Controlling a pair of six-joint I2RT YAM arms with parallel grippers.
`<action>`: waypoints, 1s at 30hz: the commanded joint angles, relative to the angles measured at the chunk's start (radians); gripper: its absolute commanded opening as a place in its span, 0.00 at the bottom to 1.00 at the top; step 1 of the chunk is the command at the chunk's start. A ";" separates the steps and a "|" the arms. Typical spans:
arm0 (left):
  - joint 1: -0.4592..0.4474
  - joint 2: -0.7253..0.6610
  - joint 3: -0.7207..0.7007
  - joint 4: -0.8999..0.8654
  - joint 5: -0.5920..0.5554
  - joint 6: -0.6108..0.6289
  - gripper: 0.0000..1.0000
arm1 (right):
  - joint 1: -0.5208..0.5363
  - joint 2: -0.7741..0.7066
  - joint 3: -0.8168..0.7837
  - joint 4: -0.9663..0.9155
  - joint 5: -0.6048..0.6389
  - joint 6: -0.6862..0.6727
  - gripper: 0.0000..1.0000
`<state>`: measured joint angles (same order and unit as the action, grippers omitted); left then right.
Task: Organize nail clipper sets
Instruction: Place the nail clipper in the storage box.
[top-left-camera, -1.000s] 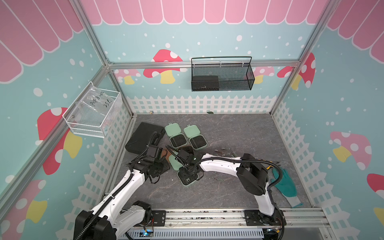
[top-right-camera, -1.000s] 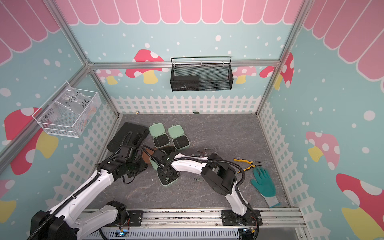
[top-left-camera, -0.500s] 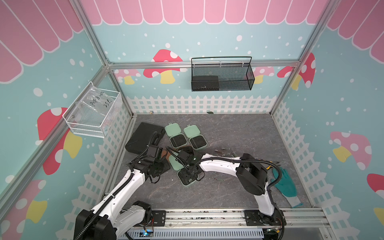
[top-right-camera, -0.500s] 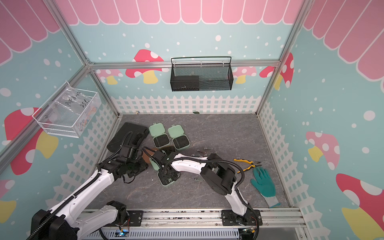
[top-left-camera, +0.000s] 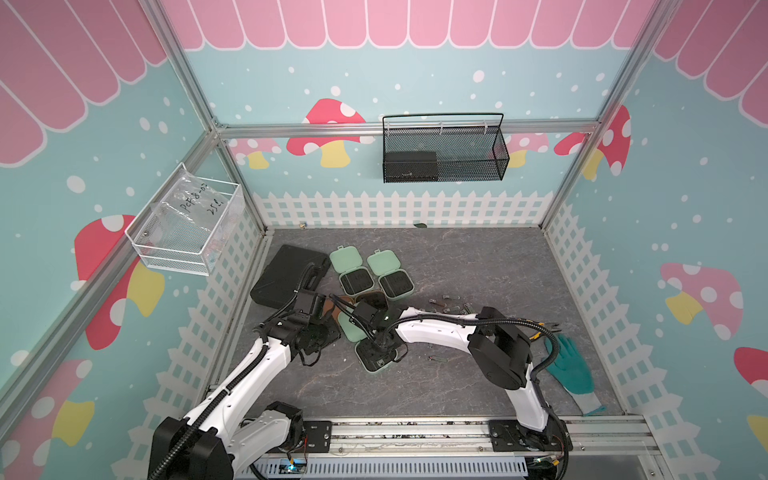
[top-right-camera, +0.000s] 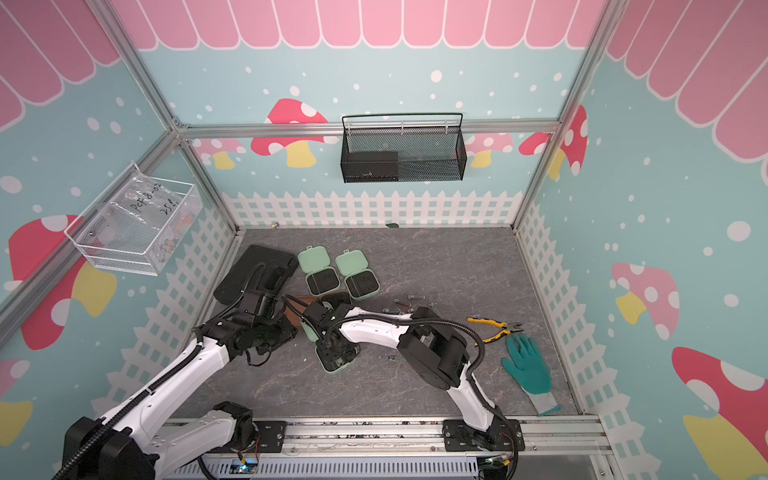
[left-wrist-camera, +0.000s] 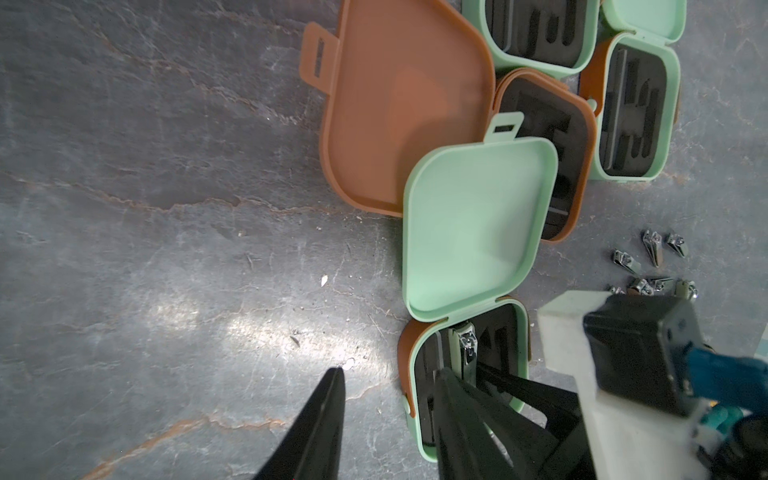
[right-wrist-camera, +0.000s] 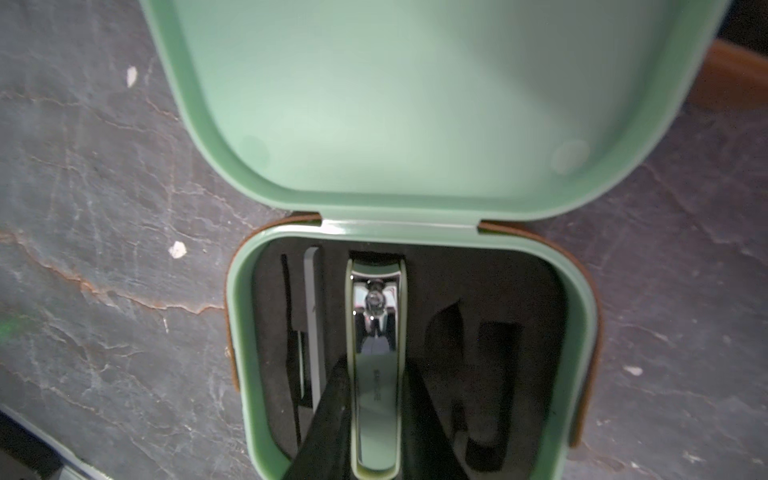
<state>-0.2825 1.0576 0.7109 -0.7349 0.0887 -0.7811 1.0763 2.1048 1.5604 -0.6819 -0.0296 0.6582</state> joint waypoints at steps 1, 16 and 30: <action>0.007 0.001 -0.013 0.014 0.007 0.002 0.39 | 0.010 0.055 0.021 -0.034 0.025 -0.017 0.00; 0.005 -0.001 -0.040 0.023 0.020 -0.009 0.39 | 0.015 0.187 -0.108 -0.046 0.082 -0.008 0.04; 0.006 -0.022 -0.052 0.024 0.030 -0.023 0.38 | 0.017 0.103 0.035 -0.100 0.070 -0.051 0.33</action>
<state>-0.2825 1.0527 0.6724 -0.7197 0.1101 -0.7898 1.0821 2.1353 1.6009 -0.7254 0.0044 0.6266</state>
